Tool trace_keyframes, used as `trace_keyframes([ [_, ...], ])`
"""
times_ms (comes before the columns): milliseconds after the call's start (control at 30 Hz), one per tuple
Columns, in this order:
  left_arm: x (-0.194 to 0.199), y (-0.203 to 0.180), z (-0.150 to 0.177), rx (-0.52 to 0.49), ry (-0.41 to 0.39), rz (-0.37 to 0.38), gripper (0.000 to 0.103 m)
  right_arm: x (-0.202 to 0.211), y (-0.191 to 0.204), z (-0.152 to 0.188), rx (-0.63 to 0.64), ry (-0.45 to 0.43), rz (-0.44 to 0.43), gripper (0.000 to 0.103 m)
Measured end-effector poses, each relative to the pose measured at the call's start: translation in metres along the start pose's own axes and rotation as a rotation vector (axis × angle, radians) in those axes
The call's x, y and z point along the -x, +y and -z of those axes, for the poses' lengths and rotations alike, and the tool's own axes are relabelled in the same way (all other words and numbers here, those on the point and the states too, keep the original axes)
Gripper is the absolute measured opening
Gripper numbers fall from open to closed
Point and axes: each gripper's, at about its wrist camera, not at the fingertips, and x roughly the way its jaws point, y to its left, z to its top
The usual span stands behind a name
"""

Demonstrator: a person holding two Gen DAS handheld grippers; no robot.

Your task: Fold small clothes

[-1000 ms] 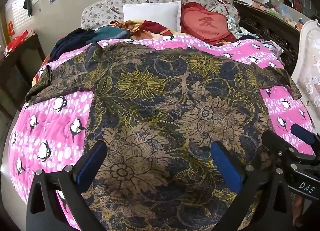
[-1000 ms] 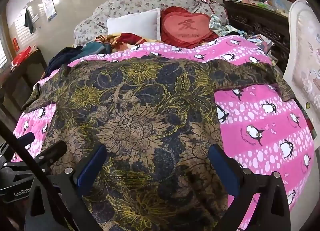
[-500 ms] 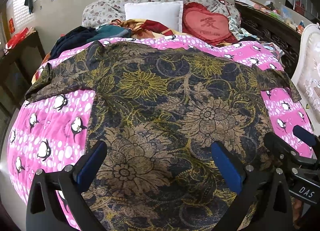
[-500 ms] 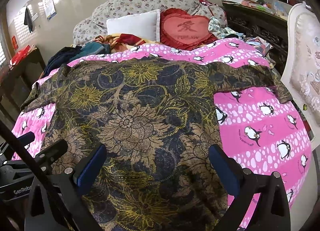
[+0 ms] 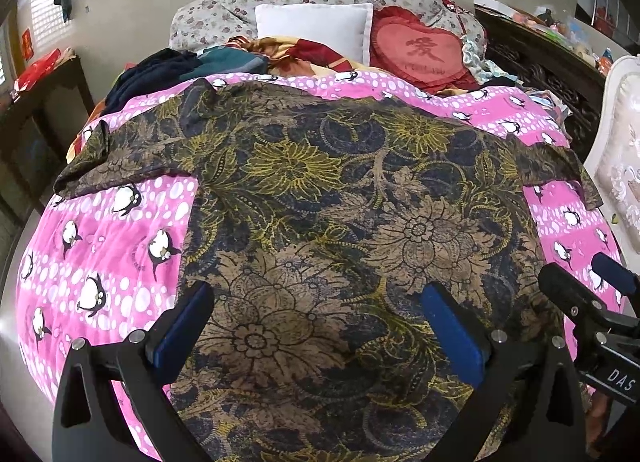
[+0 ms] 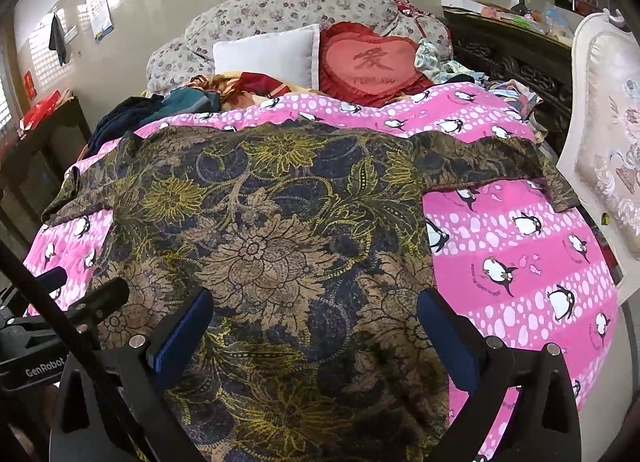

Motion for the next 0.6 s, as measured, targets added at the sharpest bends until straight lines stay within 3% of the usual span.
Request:
trace_keyframes([
  [600, -0.0011, -0.0038, 0.0021, -0.003, 0.011, -0.004, 0.103, -0.0036, -0.0012, 0.0017, -0.005, 0.014, -0.002, 0.103],
])
